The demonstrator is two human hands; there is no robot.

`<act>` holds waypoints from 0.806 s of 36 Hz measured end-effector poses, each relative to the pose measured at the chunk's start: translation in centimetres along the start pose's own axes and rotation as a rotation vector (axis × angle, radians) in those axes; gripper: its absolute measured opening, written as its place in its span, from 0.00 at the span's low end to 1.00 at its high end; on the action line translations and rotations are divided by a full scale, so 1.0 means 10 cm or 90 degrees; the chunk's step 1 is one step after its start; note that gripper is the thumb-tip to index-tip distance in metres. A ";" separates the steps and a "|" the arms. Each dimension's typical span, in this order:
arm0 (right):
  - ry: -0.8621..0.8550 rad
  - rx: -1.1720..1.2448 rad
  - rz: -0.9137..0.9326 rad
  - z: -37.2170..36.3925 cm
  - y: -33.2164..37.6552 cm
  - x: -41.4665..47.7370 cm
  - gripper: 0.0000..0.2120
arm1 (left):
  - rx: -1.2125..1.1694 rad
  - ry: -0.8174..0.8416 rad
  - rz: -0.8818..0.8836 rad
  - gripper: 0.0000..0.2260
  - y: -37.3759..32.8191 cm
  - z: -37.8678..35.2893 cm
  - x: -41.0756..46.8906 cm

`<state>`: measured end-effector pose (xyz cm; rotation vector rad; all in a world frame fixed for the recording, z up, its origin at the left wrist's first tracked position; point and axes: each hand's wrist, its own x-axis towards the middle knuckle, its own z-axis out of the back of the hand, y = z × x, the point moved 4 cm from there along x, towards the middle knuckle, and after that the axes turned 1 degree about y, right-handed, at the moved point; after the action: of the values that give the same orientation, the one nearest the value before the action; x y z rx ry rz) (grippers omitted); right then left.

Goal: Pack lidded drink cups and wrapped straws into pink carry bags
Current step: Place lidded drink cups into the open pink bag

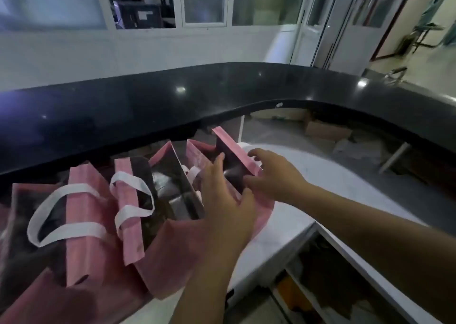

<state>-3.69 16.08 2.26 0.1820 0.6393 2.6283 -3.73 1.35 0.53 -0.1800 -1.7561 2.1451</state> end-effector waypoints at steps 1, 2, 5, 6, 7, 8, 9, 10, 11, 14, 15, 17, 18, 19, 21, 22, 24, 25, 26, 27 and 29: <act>0.007 -0.032 -0.005 -0.05 0.01 0.08 0.25 | -0.017 0.015 0.004 0.34 0.02 -0.03 0.00; 0.006 -0.067 -0.008 -0.08 0.03 0.15 0.24 | -0.023 0.020 0.001 0.35 0.02 -0.04 0.00; -0.003 -0.150 0.000 -0.15 0.03 0.30 0.19 | -0.042 0.034 0.008 0.36 0.09 -0.07 -0.02; -0.015 -0.162 0.008 -0.15 0.02 0.33 0.18 | -0.046 0.031 0.016 0.36 0.11 -0.07 -0.02; -0.028 -0.168 0.018 -0.15 0.00 0.37 0.17 | -0.050 0.027 0.020 0.36 0.12 -0.06 0.00; -0.040 -0.170 0.023 -0.14 -0.03 0.40 0.16 | -0.049 0.024 0.017 0.35 0.10 -0.05 0.02; -0.050 -0.165 0.023 -0.14 -0.06 0.43 0.14 | -0.037 0.023 0.010 0.35 0.08 -0.04 0.02; -0.064 -0.157 0.022 -0.13 -0.10 0.46 0.12 | -0.026 0.023 0.005 0.34 0.07 -0.04 0.03; -0.078 -0.152 0.022 -0.11 -0.14 0.49 0.12 | -0.024 0.023 0.004 0.34 0.04 -0.04 0.05; -0.092 -0.143 0.024 0.01 -0.28 0.56 0.12 | 0.000 0.018 -0.010 0.33 -0.09 -0.06 0.11; -0.084 -0.135 0.025 0.08 -0.33 0.58 0.11 | 0.012 0.016 -0.017 0.33 -0.14 -0.07 0.13; -0.062 -0.097 0.024 0.23 -0.44 0.60 0.09 | 0.014 0.017 -0.022 0.30 -0.24 -0.10 0.18; -0.056 -0.071 0.024 0.31 -0.51 0.61 0.08 | 0.023 0.026 -0.023 0.29 -0.28 -0.12 0.21; -0.054 -0.047 0.027 0.40 -0.58 0.61 0.08 | 0.035 0.035 -0.028 0.28 -0.33 -0.14 0.25; -0.039 0.001 0.034 0.59 -0.74 0.57 0.08 | 0.069 0.067 -0.051 0.26 -0.45 -0.22 0.35; -0.027 0.024 0.039 0.70 -0.82 0.54 0.08 | 0.105 0.087 -0.076 0.25 -0.52 -0.28 0.40; -0.008 0.057 0.053 0.94 -0.97 0.43 0.07 | 0.214 0.132 -0.144 0.25 -0.68 -0.45 0.51; -0.005 0.064 0.059 1.07 -1.06 0.38 0.07 | 0.272 0.155 -0.180 0.26 -0.76 -0.56 0.56; -0.003 0.065 0.065 1.20 -1.16 0.33 0.07 | 0.330 0.181 -0.210 0.28 -0.86 -0.69 0.61; 0.000 0.062 0.072 1.33 -1.28 0.28 0.07 | 0.387 0.210 -0.236 0.30 -0.95 -0.83 0.65; 0.009 0.058 0.082 1.58 -1.52 0.19 0.06 | 0.491 0.273 -0.289 0.31 -1.13 -1.16 0.70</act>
<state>3.77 35.55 9.27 0.2405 0.7769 2.7274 -4.28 16.34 9.77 -0.0252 -0.5921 2.0663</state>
